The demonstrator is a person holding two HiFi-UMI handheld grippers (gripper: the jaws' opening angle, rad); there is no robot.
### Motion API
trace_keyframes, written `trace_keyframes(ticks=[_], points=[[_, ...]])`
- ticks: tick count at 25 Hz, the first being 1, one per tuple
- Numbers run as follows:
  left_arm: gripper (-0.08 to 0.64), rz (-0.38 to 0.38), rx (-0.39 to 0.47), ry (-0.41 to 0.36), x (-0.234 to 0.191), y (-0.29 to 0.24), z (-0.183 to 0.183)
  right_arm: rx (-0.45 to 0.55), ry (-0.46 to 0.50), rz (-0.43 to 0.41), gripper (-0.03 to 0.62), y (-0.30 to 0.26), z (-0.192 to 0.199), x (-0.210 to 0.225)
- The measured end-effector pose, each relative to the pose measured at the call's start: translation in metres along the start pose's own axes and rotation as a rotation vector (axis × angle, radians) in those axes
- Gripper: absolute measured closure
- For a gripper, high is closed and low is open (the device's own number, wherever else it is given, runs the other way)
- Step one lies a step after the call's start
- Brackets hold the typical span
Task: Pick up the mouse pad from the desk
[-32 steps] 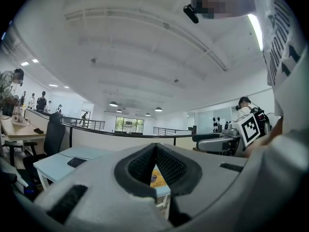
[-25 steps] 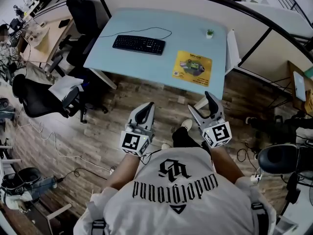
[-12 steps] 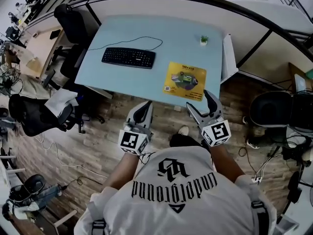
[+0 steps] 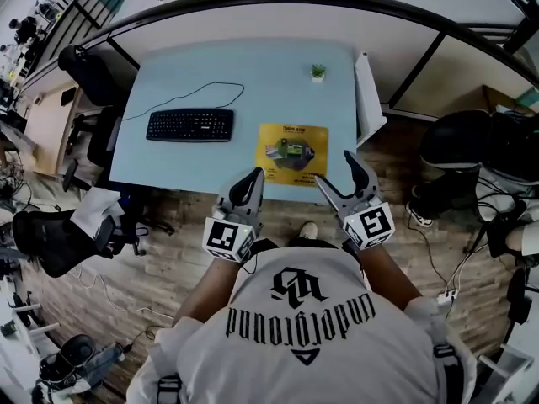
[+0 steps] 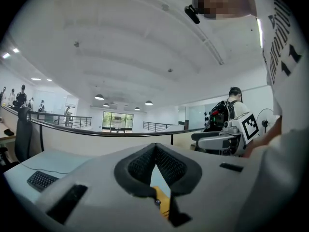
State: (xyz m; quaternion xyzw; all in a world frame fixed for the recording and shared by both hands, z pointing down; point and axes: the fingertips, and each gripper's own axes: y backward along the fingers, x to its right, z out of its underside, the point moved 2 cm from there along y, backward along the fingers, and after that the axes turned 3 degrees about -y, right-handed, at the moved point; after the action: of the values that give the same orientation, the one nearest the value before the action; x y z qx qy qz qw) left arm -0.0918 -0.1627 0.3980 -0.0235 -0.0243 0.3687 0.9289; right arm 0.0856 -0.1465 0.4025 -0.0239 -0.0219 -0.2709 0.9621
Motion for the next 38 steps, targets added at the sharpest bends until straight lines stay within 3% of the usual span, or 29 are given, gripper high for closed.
trace_keyframes(ticks=[8, 22, 29, 38], points=[[0.552, 0.067, -0.034, -0.003, -0.001, -0.031, 0.003, -0.022, -0.048, 0.093, 0.252, 0.009, 0.007, 0.029], [0.552, 0.259, -0.092, -0.019, -0.051, -0.112, 0.035, -0.178, -0.068, 0.254, 0.25, -0.05, 0.065, 0.069], [0.552, 0.303, -0.167, 0.017, -0.092, -0.13, 0.072, -0.28, -0.086, 0.317, 0.249, -0.082, 0.107, 0.079], [0.552, 0.377, -0.264, 0.051, -0.12, -0.147, 0.136, -0.414, -0.177, 0.387, 0.249, -0.091, 0.184, 0.088]])
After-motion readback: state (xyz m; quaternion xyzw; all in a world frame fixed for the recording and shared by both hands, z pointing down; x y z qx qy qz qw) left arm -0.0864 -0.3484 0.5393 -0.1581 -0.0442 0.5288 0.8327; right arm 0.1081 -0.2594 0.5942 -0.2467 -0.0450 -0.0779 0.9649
